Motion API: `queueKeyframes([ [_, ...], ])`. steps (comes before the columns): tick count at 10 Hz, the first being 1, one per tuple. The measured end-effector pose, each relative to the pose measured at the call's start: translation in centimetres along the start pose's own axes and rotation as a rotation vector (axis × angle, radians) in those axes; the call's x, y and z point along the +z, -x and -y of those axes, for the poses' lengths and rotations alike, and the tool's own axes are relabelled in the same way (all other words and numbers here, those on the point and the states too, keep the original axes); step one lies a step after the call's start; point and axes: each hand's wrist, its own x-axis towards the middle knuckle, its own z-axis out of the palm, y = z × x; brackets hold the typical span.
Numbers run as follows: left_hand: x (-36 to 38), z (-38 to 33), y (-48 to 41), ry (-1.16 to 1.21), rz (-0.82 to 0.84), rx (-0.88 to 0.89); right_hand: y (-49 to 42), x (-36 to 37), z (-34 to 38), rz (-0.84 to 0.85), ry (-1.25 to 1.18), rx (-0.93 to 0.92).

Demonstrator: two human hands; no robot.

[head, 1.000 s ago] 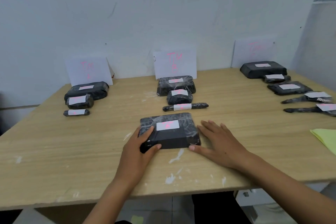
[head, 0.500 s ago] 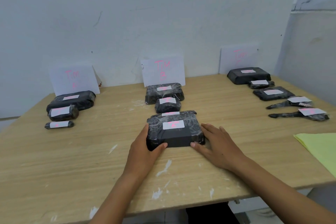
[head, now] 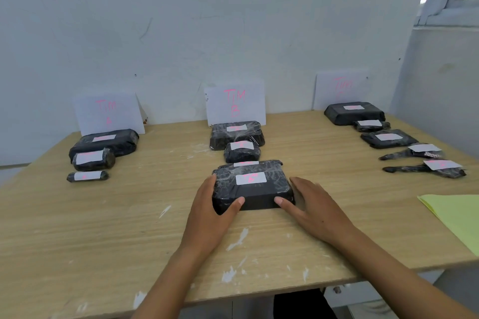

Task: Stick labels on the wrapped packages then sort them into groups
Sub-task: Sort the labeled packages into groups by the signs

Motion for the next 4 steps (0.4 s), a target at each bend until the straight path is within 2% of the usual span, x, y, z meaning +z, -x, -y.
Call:
queueKeyframes([
  [2, -1.0, -0.7, -0.9, -0.053, -0.004, 0.064, -0.2, -1.2, 0.8, -0.041, 0.038, 0.081],
  [4, -2.9, -3.2, -4.4, -0.180, 0.006, 0.147, -2.9, -3.4, 3.2, -0.063, 0.061, 0.082],
])
